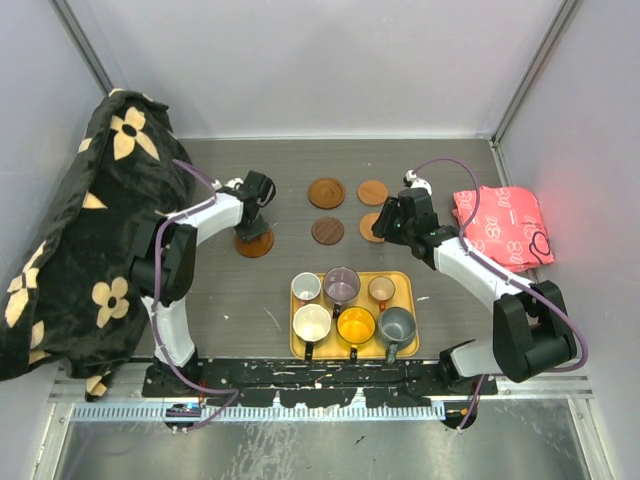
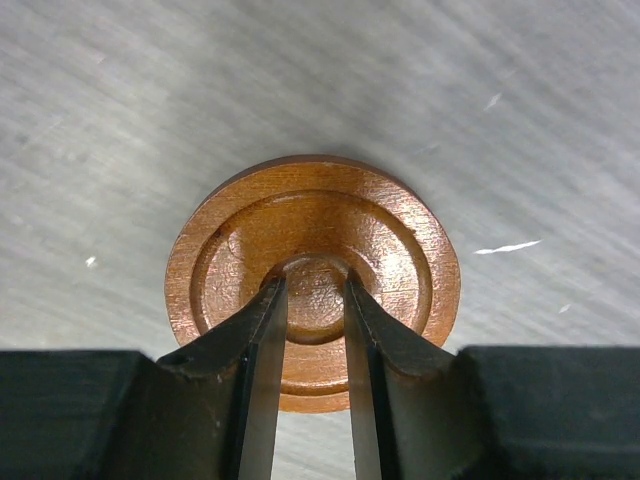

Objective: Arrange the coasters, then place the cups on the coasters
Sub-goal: Move the coaster to the center of the board.

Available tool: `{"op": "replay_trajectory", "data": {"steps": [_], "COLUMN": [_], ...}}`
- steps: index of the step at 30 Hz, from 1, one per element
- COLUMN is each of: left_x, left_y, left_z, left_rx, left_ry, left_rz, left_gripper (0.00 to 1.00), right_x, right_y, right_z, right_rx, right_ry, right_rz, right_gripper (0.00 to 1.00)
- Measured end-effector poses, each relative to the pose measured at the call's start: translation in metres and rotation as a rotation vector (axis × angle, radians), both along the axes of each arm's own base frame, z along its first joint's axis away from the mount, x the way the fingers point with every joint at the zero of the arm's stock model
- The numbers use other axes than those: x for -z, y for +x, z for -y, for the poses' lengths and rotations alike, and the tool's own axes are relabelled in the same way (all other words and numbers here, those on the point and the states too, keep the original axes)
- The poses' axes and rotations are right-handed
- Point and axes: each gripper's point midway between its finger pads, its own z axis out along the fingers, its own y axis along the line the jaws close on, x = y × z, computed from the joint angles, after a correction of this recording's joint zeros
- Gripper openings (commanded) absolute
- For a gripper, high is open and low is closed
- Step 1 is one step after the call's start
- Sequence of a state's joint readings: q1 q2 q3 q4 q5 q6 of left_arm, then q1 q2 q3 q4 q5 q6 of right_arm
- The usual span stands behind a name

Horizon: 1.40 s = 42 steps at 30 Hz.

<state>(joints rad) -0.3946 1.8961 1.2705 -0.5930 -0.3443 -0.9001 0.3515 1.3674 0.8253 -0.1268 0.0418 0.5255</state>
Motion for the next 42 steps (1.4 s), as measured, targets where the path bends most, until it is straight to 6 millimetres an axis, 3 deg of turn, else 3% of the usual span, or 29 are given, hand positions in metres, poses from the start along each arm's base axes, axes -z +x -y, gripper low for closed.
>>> {"op": "replay_trajectory", "data": {"steps": [25,34,42], "left_x": [-0.009,-0.011,-0.011], "left_y": [0.131,0.153,0.162], "left_z": [0.059,0.071,0.079], "left_rx": [0.063,0.064,0.063], "left_ry": [-0.068,-0.098,-0.126], "left_rz": [0.148,0.184,0.198], "left_gripper": [0.30,0.30,0.30], "right_x": [0.009,0.015,0.017], "right_y": [0.002,0.001,0.001], "right_z": [0.001,0.001,0.001], "right_rx": [0.004,0.004,0.004], "right_ry": [-0.011,-0.017,-0.018], "right_rz": [-0.017,-0.034,-0.038], "right_gripper": [0.45,0.45,0.45]}}
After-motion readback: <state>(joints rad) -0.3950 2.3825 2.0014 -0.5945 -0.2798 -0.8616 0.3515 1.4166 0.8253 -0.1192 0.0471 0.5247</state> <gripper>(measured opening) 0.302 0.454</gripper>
